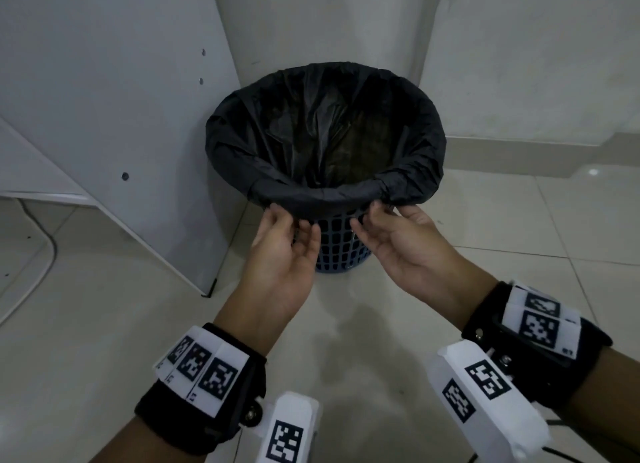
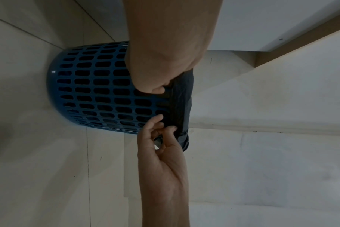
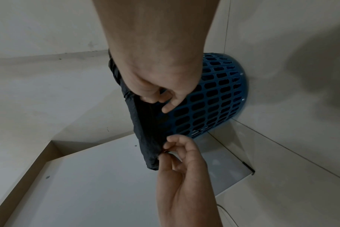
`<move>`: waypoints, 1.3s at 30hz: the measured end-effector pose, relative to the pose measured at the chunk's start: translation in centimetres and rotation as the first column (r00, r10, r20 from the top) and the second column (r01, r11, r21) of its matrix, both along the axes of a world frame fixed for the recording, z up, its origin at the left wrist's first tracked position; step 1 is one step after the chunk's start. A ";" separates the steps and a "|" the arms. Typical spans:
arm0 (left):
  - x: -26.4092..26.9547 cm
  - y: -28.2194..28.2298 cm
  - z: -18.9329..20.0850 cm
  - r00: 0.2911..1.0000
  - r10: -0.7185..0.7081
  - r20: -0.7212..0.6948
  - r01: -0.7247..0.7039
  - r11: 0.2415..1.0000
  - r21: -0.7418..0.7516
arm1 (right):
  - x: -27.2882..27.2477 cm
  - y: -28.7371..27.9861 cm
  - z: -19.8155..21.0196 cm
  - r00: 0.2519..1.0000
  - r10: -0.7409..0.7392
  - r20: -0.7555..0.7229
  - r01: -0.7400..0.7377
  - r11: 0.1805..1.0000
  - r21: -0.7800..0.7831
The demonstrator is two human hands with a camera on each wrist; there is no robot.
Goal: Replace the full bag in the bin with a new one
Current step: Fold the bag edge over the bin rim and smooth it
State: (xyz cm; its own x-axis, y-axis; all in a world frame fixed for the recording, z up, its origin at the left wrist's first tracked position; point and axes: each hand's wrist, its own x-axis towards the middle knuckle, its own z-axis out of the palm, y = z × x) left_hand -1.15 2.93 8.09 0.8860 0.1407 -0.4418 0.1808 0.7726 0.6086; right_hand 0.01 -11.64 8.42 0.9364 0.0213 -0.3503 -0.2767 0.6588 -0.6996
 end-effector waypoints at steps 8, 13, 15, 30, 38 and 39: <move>-1.5 -0.8 0.4 0.994 0.064 0.083 -0.064 0.998 -0.011 | -0.9 0.3 0.6 0.996 -0.093 0.007 0.092 0.994 0.062; -2.0 -1.4 -0.1 0.996 -0.076 0.042 0.074 0.997 0.036 | -1.7 0.2 0.5 0.999 -0.027 0.037 0.026 0.999 0.032; -1.9 -1.5 -0.1 0.995 -0.101 0.024 0.100 0.995 0.025 | -1.7 0.1 0.7 0.999 0.001 0.040 -0.001 1.000 0.011; -2.1 -0.7 1.6 0.993 -0.112 0.028 0.113 0.991 -0.074 | -0.9 -0.3 2.6 1.000 0.017 -0.007 -0.017 0.996 0.084; 0.5 2.0 2.1 0.983 0.097 0.158 -0.109 0.992 0.070 | -3.7 2.2 1.5 0.935 0.349 -0.063 -0.352 0.934 -0.058; 0.8 2.4 2.1 0.978 0.112 0.177 -0.125 0.990 0.065 | -3.9 2.3 1.4 0.937 0.343 -0.072 -0.347 0.936 -0.064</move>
